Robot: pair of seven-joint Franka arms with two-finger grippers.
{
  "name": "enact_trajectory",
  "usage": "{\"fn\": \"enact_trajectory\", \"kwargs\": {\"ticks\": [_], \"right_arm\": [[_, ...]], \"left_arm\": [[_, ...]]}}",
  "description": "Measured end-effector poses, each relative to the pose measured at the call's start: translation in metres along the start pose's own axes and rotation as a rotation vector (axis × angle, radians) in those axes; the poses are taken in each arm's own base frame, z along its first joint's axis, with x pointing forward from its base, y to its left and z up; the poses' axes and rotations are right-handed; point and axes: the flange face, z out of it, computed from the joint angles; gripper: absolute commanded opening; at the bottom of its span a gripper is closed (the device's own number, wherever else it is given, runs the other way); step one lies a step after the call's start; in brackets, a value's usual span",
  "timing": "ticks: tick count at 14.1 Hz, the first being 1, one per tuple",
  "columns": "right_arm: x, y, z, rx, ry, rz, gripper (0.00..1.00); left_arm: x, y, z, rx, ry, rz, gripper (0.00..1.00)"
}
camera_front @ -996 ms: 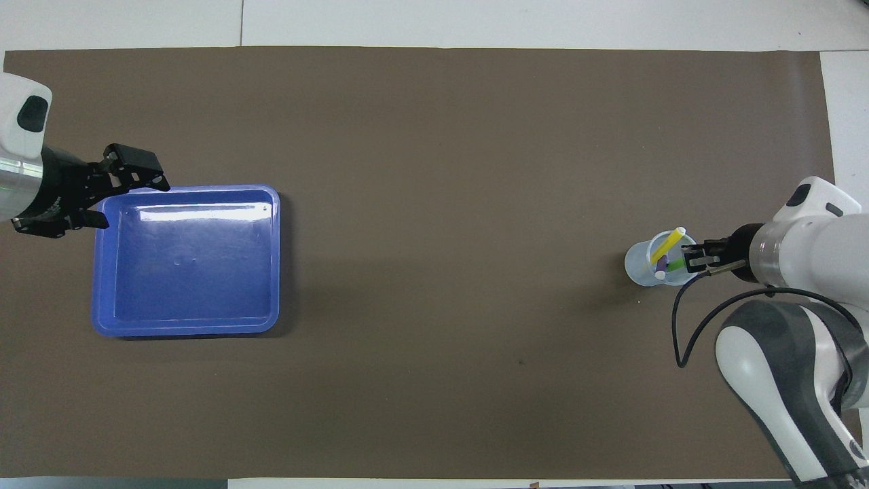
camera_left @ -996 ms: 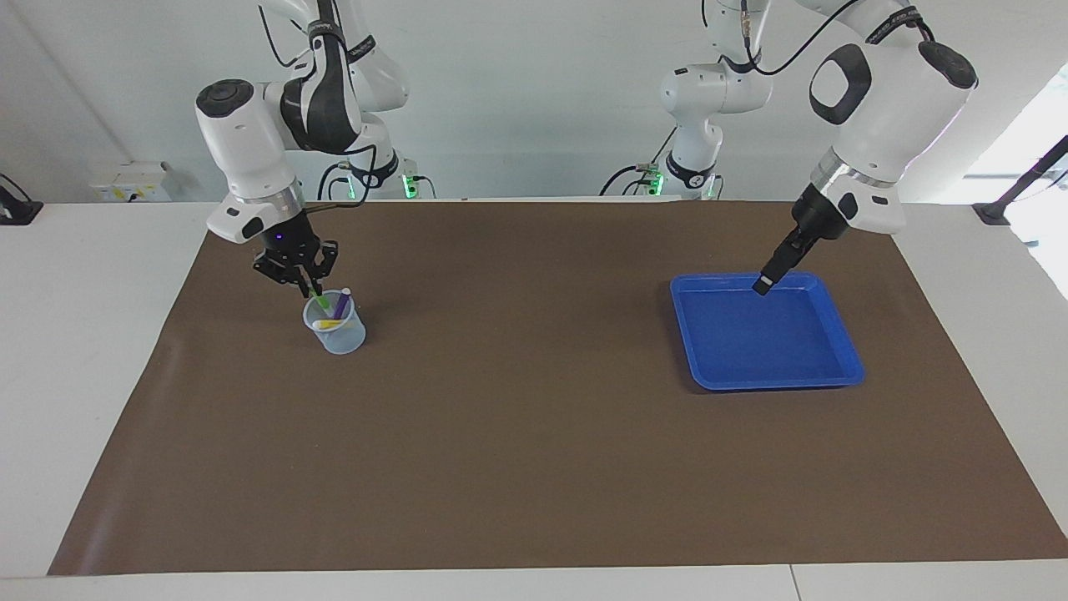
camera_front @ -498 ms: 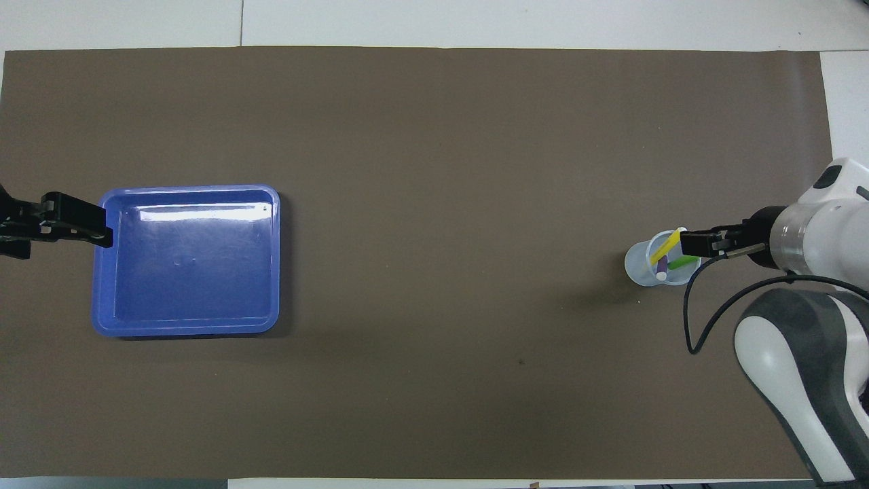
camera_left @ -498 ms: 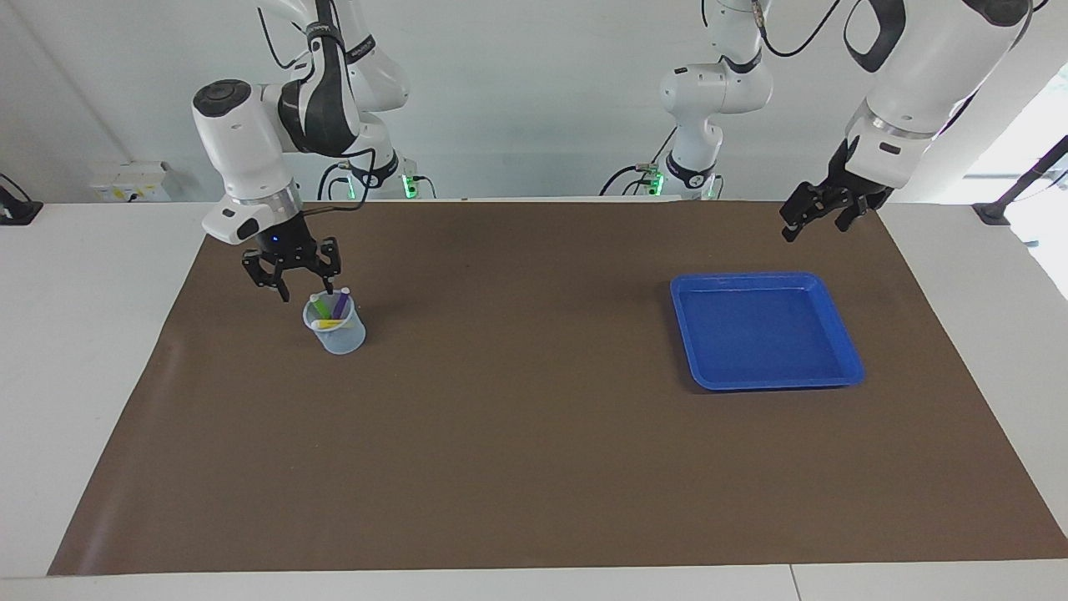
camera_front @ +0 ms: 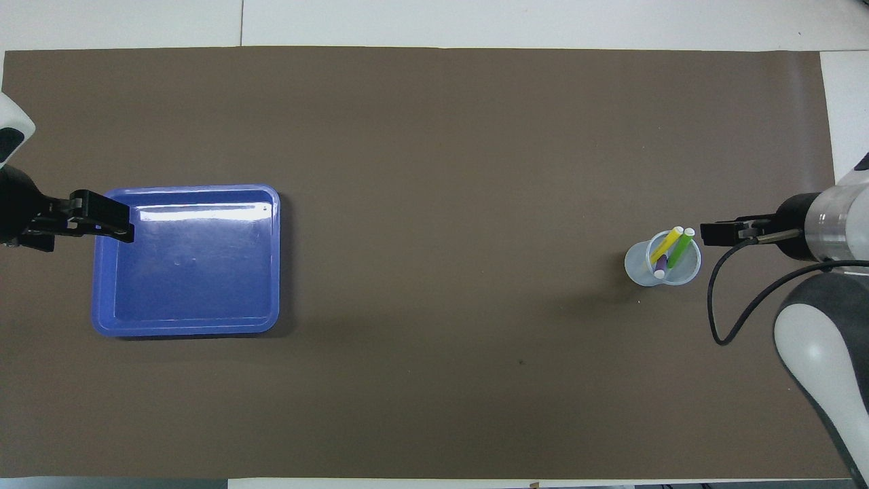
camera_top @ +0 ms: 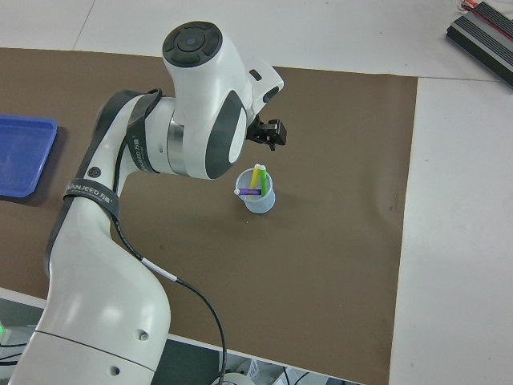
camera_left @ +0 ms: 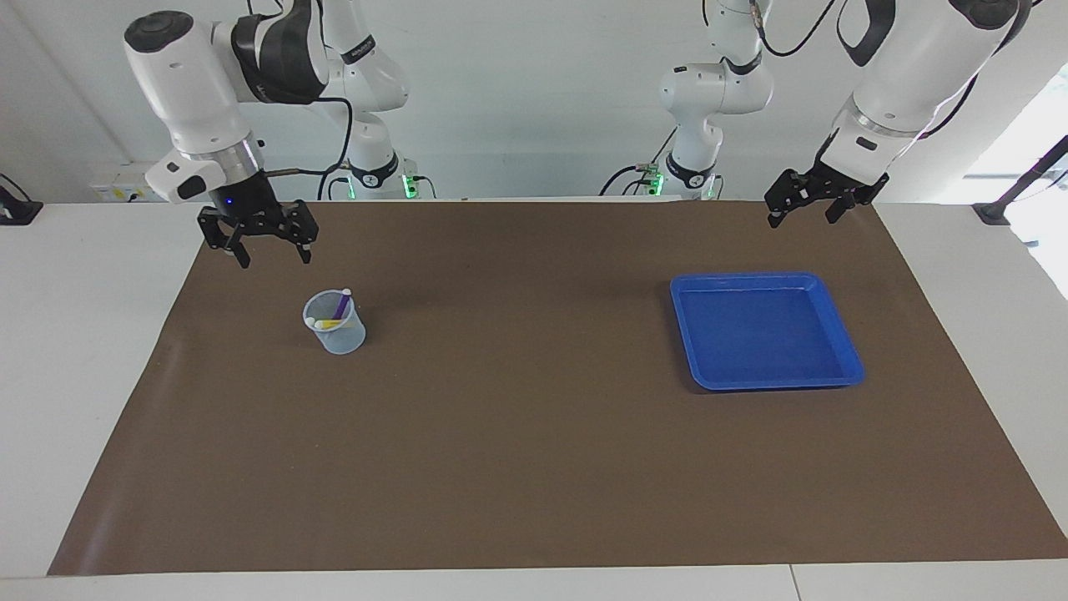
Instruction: Transfer and insert pens with both arms
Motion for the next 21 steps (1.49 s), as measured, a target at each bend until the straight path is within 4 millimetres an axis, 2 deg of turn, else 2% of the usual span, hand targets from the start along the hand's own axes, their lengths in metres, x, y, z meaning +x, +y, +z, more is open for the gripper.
{"fn": "enact_trajectory", "kwargs": {"ticks": [3, 6, 13, 21], "right_arm": [[0.013, 0.002, -0.047, -0.014, -0.063, 0.035, 1.0], [0.024, 0.002, -0.068, -0.026, -0.1, 0.054, 1.0], [0.026, 0.007, -0.068, -0.072, -0.11, 0.063, 1.0], [0.026, 0.001, -0.068, -0.072, -0.11, 0.051, 1.0]], "left_arm": [[-0.001, 0.003, -0.002, 0.012, 0.004, 0.034, 1.0], [-0.001, 0.004, -0.002, 0.015, 0.005, 0.047, 1.0], [0.0, -0.002, -0.002, 0.017, 0.005, 0.036, 1.0], [0.0, -0.002, -0.002, 0.017, 0.005, 0.035, 1.0]]}}
